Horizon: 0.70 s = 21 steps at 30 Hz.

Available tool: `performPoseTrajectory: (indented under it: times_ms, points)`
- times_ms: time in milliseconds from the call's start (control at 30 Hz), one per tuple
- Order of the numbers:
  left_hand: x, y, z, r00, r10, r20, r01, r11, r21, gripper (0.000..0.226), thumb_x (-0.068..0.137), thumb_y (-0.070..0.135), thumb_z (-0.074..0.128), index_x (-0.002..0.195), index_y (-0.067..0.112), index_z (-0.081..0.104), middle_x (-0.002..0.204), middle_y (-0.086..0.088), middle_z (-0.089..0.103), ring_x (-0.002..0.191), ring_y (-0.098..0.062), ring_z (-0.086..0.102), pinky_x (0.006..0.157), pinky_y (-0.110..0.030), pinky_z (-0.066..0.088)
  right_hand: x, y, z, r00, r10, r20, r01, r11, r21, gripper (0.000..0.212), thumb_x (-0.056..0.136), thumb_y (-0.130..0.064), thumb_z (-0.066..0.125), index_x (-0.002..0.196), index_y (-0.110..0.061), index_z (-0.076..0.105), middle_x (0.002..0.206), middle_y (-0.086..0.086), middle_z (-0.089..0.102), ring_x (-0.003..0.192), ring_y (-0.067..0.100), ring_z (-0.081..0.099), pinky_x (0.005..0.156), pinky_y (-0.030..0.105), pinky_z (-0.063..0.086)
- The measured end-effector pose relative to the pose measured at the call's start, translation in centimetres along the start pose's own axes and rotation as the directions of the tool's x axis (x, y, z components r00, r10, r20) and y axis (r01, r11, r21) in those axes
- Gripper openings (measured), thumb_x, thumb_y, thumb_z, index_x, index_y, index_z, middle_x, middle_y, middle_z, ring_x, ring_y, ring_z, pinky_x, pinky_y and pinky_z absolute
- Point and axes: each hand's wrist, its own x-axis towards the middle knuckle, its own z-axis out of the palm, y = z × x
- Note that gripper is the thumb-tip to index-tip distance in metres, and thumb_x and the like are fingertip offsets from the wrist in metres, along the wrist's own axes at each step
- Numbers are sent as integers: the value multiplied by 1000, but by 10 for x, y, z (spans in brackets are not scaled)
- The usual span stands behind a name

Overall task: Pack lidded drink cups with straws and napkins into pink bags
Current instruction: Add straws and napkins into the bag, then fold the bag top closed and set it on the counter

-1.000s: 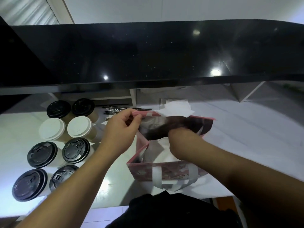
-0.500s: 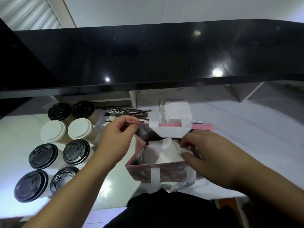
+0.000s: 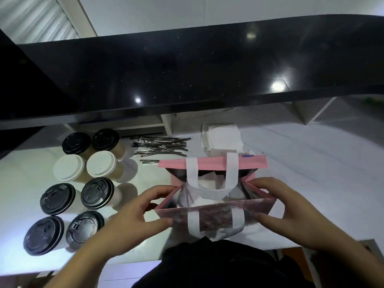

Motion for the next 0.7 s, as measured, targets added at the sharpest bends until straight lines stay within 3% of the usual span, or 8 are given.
performPoseTrajectory:
  times_ms: [133, 267, 400, 500, 567, 633, 700]
  points:
    - [12, 1, 13, 996, 58, -62, -60, 997, -43, 60, 88, 12, 67, 136, 47, 62, 142, 16, 64, 135, -8, 57, 112, -46, 45, 12, 10, 8, 1000, 7, 10, -8, 997, 76, 65, 77, -15, 63, 130, -53, 58, 137, -29, 58, 128, -4, 54, 99, 6, 38]
    - [22, 0, 20, 994, 61, -94, -81, 971, -223, 60, 92, -6, 56, 137, 33, 64, 137, 4, 69, 129, -17, 63, 104, -39, 54, 21, 19, 12, 999, 38, -1, -36, 969, 244, 67, 89, 9, 56, 124, -47, 69, 131, -22, 67, 126, 2, 60, 101, 19, 48]
    - [29, -8, 22, 979, -15, -204, -48, 952, -302, 39, 100, -13, 54, 127, 14, 62, 117, -5, 76, 111, -24, 71, 90, -26, 56, 23, 27, 12, 996, 86, 31, -91, 880, 466, 31, 102, -14, 62, 124, -32, 74, 124, -7, 74, 117, 15, 69, 95, 25, 56]
    - [34, -8, 23, 948, -101, -303, -20, 929, -369, 29, 97, -12, 60, 114, 11, 54, 108, -13, 70, 94, -28, 69, 77, -22, 57, 25, 32, 17, 985, 173, -11, -138, 822, 552, 30, 93, -29, 68, 121, -39, 71, 117, 0, 77, 109, 21, 73, 93, 42, 58]
    - [35, -7, 23, 940, -99, -326, -18, 941, -338, 45, 96, -8, 65, 124, 25, 53, 112, -8, 66, 87, -23, 69, 74, -24, 58, 29, 35, 18, 967, 250, -55, -174, 800, 574, 40, 81, -41, 75, 118, -44, 60, 109, 3, 78, 99, 25, 76, 88, 53, 58]
    - [35, -5, 21, 936, -49, -349, -37, 971, -235, 59, 94, -3, 70, 129, 44, 58, 110, 6, 61, 88, -15, 68, 76, -24, 58, 33, 37, 16, 962, 253, -99, -169, 844, 509, 58, 78, -46, 78, 127, -51, 46, 109, -5, 78, 91, 22, 77, 78, 43, 61]
    - [37, -3, 19, 918, 38, -394, -65, 996, -55, 54, 91, 3, 76, 117, 49, 68, 113, 9, 55, 97, -8, 62, 85, -18, 53, 35, 36, 13, 973, 188, -133, -121, 909, 400, 69, 83, -38, 77, 137, -58, 40, 113, -15, 75, 88, 17, 76, 73, 26, 62]
